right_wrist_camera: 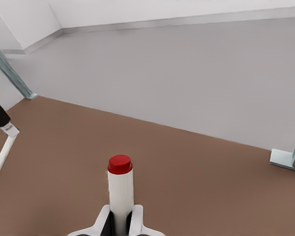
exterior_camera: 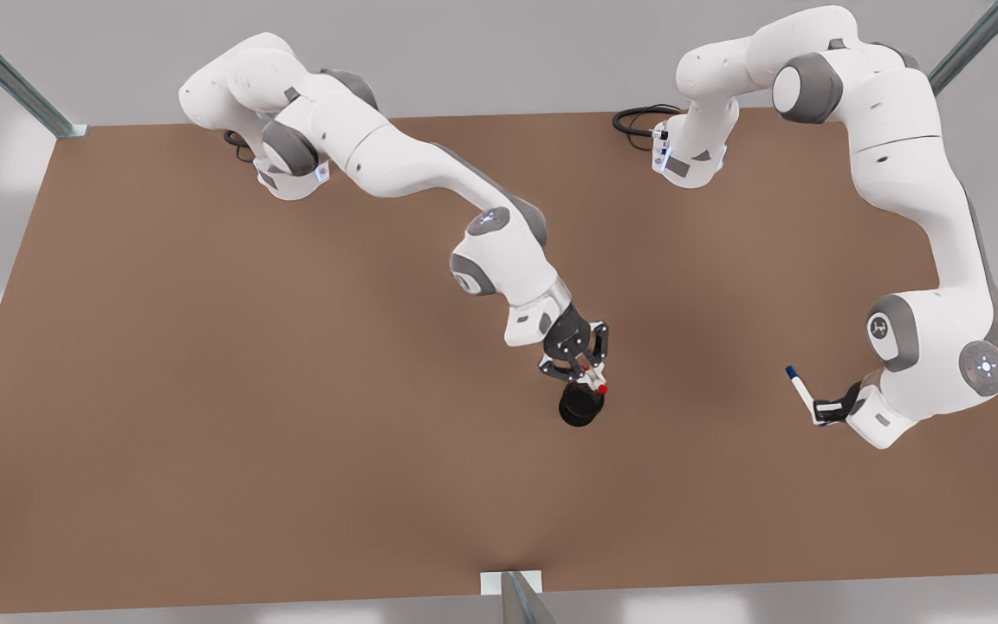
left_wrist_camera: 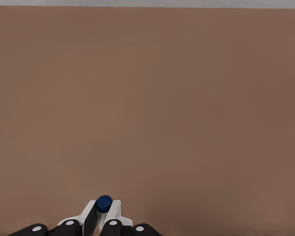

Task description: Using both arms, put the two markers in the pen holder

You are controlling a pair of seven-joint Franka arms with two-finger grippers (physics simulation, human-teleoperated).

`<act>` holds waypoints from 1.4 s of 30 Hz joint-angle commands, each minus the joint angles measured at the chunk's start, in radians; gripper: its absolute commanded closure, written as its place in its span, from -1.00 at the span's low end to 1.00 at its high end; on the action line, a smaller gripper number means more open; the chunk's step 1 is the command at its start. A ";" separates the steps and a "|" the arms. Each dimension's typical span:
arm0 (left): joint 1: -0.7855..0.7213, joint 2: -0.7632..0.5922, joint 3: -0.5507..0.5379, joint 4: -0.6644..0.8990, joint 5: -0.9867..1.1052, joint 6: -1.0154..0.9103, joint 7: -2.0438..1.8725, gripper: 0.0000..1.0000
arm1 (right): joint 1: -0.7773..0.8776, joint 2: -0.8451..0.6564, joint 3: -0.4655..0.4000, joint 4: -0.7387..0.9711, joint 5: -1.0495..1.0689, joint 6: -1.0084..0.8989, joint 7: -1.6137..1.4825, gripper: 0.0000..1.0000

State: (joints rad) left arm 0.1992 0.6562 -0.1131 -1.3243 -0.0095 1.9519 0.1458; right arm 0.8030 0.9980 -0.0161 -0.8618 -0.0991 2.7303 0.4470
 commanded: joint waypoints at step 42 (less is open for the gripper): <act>-0.118 -0.032 -0.307 0.080 -0.067 0.012 -0.021 0.57 | -0.771 -0.866 0.068 -0.700 0.144 -1.038 -0.413 -1.00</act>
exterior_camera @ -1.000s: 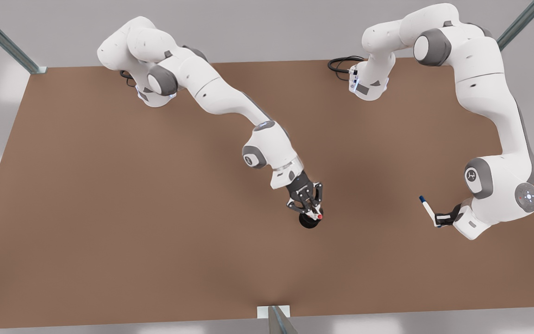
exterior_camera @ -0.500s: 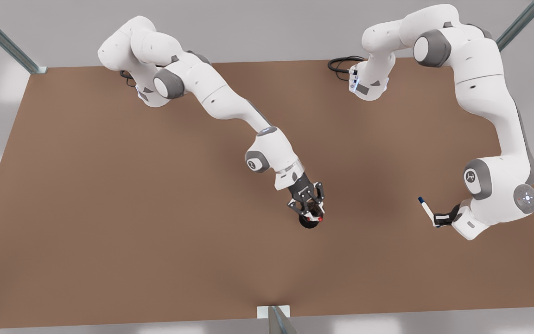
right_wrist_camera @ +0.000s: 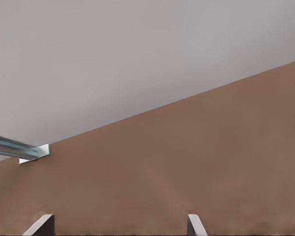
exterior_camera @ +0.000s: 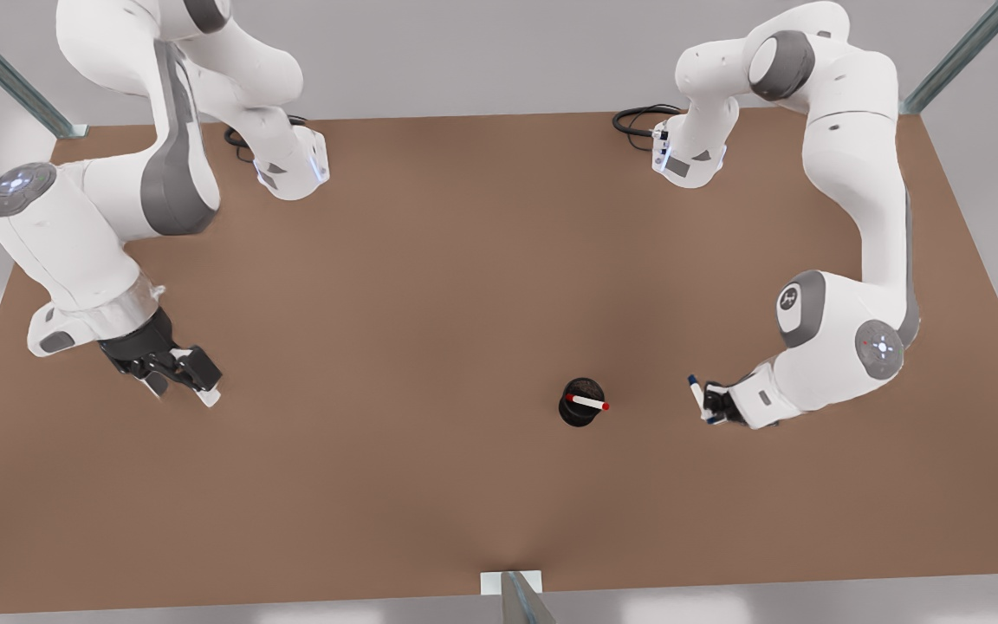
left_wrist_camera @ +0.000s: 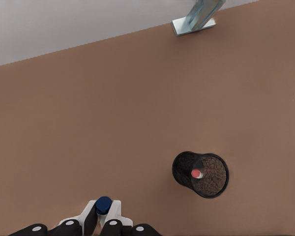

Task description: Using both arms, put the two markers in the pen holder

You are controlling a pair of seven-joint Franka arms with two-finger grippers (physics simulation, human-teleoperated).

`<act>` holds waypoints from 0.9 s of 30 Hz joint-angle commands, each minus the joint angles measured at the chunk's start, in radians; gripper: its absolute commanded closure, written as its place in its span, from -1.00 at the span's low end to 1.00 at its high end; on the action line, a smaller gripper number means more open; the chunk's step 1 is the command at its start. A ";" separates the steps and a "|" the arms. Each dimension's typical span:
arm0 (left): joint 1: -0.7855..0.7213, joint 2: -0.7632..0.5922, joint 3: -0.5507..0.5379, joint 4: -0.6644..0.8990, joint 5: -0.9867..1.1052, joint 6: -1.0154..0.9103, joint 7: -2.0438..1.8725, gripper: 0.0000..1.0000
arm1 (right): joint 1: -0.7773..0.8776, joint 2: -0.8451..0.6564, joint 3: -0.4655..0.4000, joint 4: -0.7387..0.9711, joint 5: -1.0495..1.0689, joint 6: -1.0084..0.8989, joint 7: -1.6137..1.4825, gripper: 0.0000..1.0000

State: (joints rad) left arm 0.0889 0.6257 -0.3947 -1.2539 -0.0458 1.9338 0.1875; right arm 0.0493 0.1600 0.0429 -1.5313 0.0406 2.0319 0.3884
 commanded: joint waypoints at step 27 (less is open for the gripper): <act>-0.164 0.104 -0.015 -0.050 -0.101 0.289 -0.258 0.57 | 0.006 0.042 0.095 0.076 -0.041 -0.426 -0.307 -1.00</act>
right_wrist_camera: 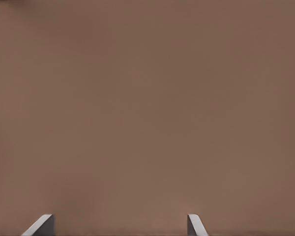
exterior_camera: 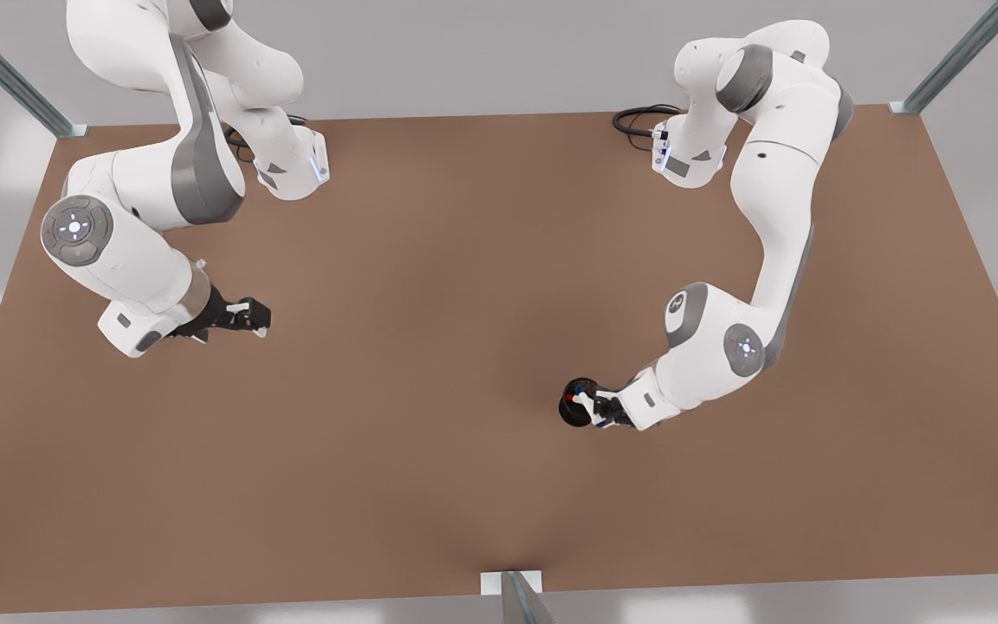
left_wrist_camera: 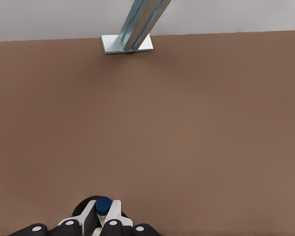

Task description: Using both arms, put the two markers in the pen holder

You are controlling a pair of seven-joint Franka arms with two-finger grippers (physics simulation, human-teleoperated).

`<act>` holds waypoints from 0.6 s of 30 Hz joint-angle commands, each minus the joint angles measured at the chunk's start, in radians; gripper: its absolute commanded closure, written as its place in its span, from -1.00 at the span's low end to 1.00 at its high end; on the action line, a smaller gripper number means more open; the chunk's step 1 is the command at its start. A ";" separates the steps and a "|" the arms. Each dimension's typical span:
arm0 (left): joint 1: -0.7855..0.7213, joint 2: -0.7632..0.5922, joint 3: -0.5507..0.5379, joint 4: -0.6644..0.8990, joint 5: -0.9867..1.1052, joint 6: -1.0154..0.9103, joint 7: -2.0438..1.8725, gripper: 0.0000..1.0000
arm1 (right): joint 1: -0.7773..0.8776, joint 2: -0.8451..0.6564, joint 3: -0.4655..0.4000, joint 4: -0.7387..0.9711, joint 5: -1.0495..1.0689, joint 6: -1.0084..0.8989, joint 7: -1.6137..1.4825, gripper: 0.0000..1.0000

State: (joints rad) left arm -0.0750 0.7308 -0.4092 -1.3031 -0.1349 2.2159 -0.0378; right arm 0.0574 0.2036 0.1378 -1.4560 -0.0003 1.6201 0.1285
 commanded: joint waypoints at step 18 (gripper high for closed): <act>0.004 0.024 0.003 -0.024 -0.012 0.013 0.004 -0.78 | -0.005 -0.001 0.000 0.000 0.000 -0.019 -0.049 -1.00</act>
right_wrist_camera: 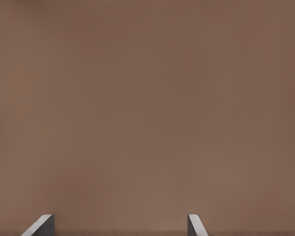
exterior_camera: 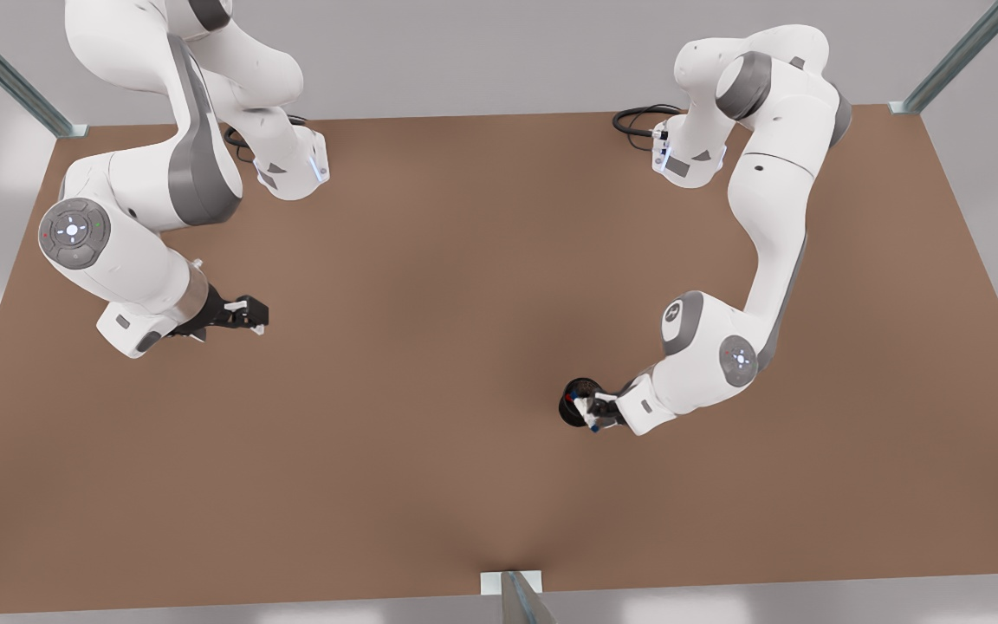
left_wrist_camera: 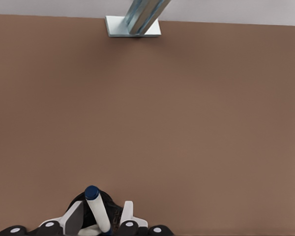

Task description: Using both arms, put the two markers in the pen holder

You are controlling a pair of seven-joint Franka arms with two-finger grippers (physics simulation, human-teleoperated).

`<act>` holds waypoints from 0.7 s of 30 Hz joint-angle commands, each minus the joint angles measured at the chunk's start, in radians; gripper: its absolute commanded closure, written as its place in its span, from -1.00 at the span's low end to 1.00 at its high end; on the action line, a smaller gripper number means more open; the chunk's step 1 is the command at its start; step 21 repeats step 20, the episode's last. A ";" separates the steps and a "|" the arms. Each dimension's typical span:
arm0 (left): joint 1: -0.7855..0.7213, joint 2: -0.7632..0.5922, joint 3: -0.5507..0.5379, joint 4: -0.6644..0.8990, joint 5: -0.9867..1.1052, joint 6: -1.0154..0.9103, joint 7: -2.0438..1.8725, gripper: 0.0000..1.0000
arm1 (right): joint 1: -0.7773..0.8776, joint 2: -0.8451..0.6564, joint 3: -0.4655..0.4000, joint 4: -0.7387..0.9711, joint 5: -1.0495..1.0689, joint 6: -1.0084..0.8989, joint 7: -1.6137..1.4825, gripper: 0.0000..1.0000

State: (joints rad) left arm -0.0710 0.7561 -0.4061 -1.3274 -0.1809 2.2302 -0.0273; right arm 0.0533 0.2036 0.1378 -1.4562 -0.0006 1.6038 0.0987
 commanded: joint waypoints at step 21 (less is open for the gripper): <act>0.068 -0.511 0.242 0.025 0.324 -0.758 -0.008 -1.00 | -0.003 0.000 -0.001 0.002 -0.001 -0.002 -0.022 -1.00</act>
